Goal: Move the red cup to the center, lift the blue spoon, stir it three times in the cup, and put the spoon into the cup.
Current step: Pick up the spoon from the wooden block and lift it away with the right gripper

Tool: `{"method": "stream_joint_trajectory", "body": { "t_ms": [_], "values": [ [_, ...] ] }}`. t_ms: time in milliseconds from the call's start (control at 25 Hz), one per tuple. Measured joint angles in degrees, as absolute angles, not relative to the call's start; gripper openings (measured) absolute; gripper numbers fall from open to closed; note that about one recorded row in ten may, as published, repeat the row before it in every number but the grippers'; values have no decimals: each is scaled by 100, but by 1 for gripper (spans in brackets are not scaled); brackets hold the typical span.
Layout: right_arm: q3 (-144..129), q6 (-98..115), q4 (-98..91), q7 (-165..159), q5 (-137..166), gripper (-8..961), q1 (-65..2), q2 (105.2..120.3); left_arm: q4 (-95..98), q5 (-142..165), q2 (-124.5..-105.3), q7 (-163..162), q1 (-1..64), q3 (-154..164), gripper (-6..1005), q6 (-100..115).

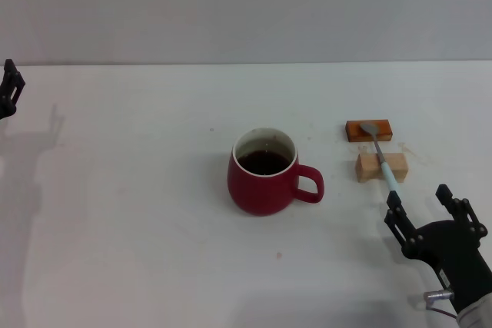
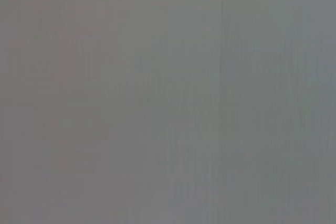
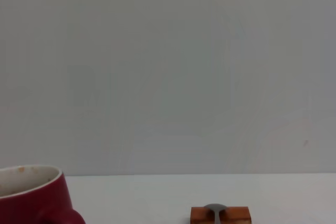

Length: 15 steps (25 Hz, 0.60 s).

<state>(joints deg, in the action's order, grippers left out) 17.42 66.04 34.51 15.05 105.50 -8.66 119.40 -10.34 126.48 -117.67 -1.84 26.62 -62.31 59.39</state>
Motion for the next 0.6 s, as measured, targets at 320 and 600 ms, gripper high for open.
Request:
{"method": "stream_joint_trajectory", "body": {
  "t_ms": [320,600],
  "values": [
    [1758,6432,3440,1497,10546,752,-973,11920,-1059,12647,-11768,-192,2648,-6231,840,5966],
    [1759,6367,3293,1317,10546,751,-1119,11929,-1048,12648,-11769,-193,2645,-6220,840,6016]
  ]
}}
